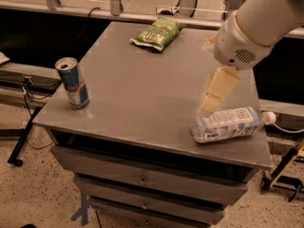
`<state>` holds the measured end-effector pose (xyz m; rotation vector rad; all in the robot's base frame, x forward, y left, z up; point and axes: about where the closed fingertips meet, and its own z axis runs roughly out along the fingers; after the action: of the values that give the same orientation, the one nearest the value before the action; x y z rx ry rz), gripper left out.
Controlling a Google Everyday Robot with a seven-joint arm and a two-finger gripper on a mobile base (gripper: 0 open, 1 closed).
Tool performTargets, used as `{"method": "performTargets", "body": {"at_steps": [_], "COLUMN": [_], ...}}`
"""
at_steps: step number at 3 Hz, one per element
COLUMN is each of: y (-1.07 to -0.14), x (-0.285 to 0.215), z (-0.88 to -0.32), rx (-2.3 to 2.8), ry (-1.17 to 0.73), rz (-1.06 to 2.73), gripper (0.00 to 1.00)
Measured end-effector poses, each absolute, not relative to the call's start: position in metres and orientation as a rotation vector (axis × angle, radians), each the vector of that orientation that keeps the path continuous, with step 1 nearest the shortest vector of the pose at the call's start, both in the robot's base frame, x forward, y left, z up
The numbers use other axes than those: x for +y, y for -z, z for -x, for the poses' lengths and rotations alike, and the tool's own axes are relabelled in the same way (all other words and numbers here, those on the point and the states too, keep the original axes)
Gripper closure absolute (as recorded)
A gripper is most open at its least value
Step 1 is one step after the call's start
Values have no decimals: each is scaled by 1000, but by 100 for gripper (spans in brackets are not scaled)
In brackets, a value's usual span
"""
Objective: Move redbull can near green jalapeno chip bag
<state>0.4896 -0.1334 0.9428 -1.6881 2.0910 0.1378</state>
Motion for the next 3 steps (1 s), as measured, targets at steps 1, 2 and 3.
{"method": "performTargets", "body": {"at_steps": [1, 2, 3], "y": [-931, -931, -933], "x": [-60, -61, -61], "z": [-523, -522, -525], "rx": [1950, 1952, 1949], "ry": [-305, -303, -311], "rz": [1648, 1651, 1610], "gripper": [0, 0, 0]}}
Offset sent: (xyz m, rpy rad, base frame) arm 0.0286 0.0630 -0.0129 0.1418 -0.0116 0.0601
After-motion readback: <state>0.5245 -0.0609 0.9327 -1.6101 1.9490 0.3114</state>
